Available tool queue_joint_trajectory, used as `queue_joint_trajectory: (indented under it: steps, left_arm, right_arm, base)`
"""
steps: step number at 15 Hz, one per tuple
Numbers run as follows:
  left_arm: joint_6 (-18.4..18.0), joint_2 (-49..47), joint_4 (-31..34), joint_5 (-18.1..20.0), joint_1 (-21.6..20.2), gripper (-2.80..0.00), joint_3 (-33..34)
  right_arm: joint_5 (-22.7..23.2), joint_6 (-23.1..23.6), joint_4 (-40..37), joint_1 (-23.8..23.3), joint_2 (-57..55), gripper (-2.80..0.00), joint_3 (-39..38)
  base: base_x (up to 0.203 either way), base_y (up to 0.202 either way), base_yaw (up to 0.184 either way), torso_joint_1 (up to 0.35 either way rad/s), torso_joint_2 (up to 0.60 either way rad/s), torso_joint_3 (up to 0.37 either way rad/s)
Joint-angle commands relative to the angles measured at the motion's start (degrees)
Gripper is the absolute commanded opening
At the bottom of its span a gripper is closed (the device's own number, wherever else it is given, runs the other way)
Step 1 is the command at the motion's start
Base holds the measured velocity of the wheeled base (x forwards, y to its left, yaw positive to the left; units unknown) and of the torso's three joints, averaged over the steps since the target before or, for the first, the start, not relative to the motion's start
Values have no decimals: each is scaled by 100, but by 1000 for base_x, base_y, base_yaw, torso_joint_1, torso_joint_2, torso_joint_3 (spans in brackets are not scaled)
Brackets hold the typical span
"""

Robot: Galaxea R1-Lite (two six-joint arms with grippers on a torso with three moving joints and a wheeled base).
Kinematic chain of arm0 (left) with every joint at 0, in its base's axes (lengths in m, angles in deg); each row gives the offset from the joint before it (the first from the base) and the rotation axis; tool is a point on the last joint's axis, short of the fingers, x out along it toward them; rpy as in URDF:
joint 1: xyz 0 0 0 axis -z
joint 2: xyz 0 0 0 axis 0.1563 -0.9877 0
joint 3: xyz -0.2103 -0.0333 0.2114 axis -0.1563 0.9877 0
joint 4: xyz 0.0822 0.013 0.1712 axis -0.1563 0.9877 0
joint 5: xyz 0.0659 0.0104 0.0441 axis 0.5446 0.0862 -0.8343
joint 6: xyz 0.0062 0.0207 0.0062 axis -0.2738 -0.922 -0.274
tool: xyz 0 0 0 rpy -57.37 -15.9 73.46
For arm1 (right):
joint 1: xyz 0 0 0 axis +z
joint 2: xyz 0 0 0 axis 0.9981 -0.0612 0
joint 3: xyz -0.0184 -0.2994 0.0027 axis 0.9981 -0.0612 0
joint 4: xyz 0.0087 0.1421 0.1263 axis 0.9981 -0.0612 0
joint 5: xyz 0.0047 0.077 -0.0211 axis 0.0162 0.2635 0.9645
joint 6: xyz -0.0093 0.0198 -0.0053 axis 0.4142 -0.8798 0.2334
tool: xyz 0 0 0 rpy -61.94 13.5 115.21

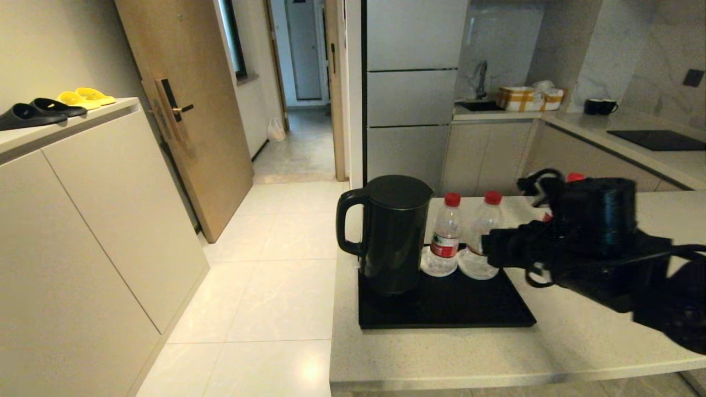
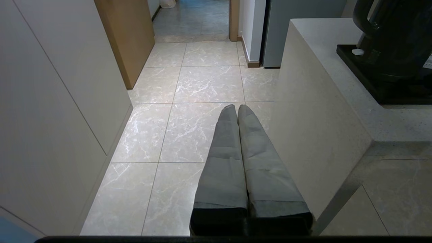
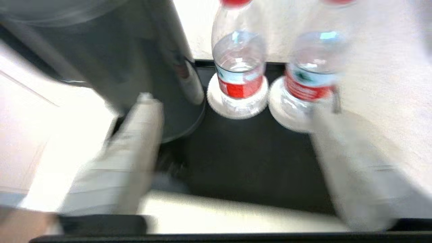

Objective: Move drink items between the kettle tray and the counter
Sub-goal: Return the bottled water to its original position

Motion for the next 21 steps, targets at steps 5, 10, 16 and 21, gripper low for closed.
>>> queue_joint_trajectory:
  steps: [5, 10, 16, 21]
  left_arm:
    - [0, -7, 1, -2, -6, -280, 1]
    - [0, -7, 1, 3, -6, -280, 1]
    - [0, -7, 1, -6, -6, -280, 1]
    - [0, -7, 1, -6, -6, -280, 1]
  right_arm:
    - [399, -767, -3948, 76, 4392, -280, -205]
    - [1605, -1294, -6650, 113, 6035, -280, 338]
    - [2635, -2253, -5972, -131, 5834, -280, 332]
    - [1496, -2797, -4414, -296, 3704, -280, 170]
  base:
    - [0, 0, 0, 0, 0, 0]
    - [0, 0, 0, 0, 0, 0]
    - [0, 0, 0, 0, 0, 0]
    - [0, 0, 0, 0, 0, 0]
